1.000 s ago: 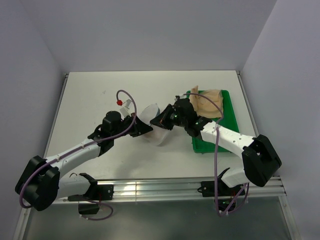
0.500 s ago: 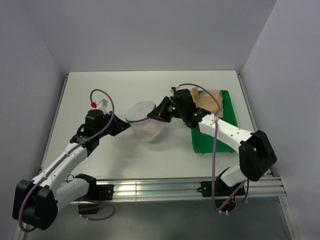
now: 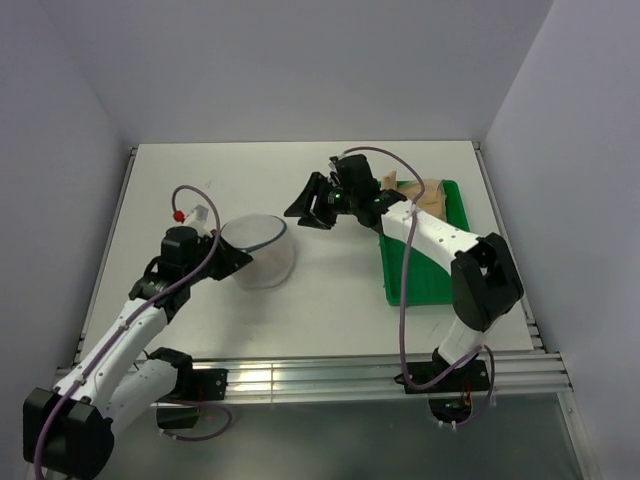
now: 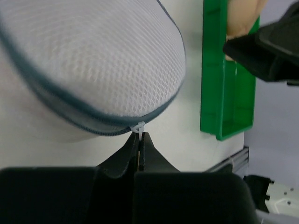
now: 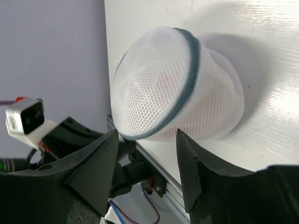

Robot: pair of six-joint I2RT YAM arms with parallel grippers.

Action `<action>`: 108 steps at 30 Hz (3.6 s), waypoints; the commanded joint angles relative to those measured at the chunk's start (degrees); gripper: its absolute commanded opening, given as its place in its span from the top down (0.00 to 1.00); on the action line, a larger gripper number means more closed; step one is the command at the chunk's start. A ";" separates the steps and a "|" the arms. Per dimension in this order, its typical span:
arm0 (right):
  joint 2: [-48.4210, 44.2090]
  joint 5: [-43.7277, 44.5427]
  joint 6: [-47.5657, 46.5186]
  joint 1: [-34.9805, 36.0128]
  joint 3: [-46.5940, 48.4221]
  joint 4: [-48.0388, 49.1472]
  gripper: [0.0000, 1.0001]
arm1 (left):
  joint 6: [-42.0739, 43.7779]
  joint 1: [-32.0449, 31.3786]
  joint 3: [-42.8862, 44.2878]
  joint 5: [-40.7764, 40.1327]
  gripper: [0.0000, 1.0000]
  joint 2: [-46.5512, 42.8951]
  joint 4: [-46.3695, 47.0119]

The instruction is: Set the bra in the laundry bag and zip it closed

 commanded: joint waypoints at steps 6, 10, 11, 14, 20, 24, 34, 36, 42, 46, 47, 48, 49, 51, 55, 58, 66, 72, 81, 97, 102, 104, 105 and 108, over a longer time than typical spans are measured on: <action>-11.76 3.71 5.45 4.28 -10.89 3.46 0.39 | -3.35 -12.81 1.70 -3.21 1.00 5.41 9.86; -14.68 5.03 10.46 7.27 -16.45 8.37 0.39 | -4.59 -16.67 1.52 -4.17 1.00 7.69 12.69; -14.42 5.30 10.99 7.72 -16.80 9.34 0.39 | -4.50 -17.21 2.05 -4.52 1.00 8.14 12.69; -12.67 6.18 10.47 9.12 -15.84 8.65 0.39 | -4.68 -18.62 1.96 -5.23 1.00 8.93 14.25; -8.45 7.94 9.94 10.54 -12.77 8.30 0.41 | -5.29 -19.59 0.91 -5.75 1.00 8.41 14.62; -6.34 7.50 9.85 10.71 -11.88 8.65 0.46 | -5.12 -19.67 0.65 -5.67 1.00 8.05 14.36; -4.57 7.23 8.19 9.75 -10.83 8.30 0.96 | -4.85 -19.59 0.38 -8.03 1.00 8.23 9.97; -4.66 5.92 7.57 7.91 -11.18 8.21 0.98 | -4.85 -18.72 -0.32 -9.35 1.00 6.48 7.77; -5.10 2.14 1.79 2.98 -9.87 5.05 0.98 | -2.93 -8.90 -4.62 -5.41 1.00 1.56 3.30; -4.23 0.12 -1.56 -0.44 -8.02 2.76 0.99 | -0.11 -1.41 -4.89 -3.12 1.00 -0.56 -0.57; -3.96 -0.32 -2.27 -1.76 -7.06 2.24 0.98 | 0.33 -0.35 -4.81 -3.38 1.00 -1.08 -1.28; -3.09 -0.94 -3.58 -2.47 -6.44 1.45 0.98 | 0.16 0.36 -4.72 -3.47 1.00 -1.26 -1.12; -2.47 -2.51 -4.20 -2.91 -4.78 0.83 0.98 | 0.07 0.63 -4.46 -3.64 1.00 -1.26 -1.64; -1.33 -2.79 -6.39 -3.70 -2.67 -1.79 0.96 | 0.16 1.24 -4.19 -3.13 1.00 -1.26 -1.38; 0.34 -2.08 -8.16 -3.79 3.04 -5.06 0.72 | 0.15 1.07 -3.31 0.30 1.00 -2.23 0.99; 0.09 -2.26 -7.37 -3.53 3.93 -4.98 0.54 | 0.33 -0.51 -1.64 1.80 1.00 -2.49 1.26; -9.82 -1.82 -2.11 -0.28 -5.71 -0.86 0.46 | -3.00 -13.76 1.43 -2.94 1.00 1.89 7.57; -20.81 0.55 5.18 1.22 -20.22 5.21 0.46 | -5.02 -20.02 3.80 -5.05 1.00 8.22 12.07; -23.92 3.28 8.80 3.50 -26.47 7.59 0.45 | -5.38 -26.08 7.40 -5.58 1.00 15.43 16.90; -15.13 4.24 10.56 4.12 -23.93 11.99 0.69 | -4.94 -27.67 8.91 -6.10 1.00 18.60 16.03; -12.84 3.98 9.86 4.12 -22.26 11.46 0.97 | -5.64 -27.67 7.76 -9.17 1.00 16.85 11.39; -12.40 3.63 9.51 3.86 -21.99 11.37 1.00 | -6.17 -26.98 7.24 -10.67 1.00 16.06 8.40; -12.05 3.63 9.50 3.59 -21.82 11.29 1.00 | -6.43 -26.36 6.80 -11.11 1.00 15.88 7.60; -11.96 3.63 9.07 2.72 -21.38 10.76 1.00 | -7.22 -23.11 4.17 -10.77 1.00 13.86 5.66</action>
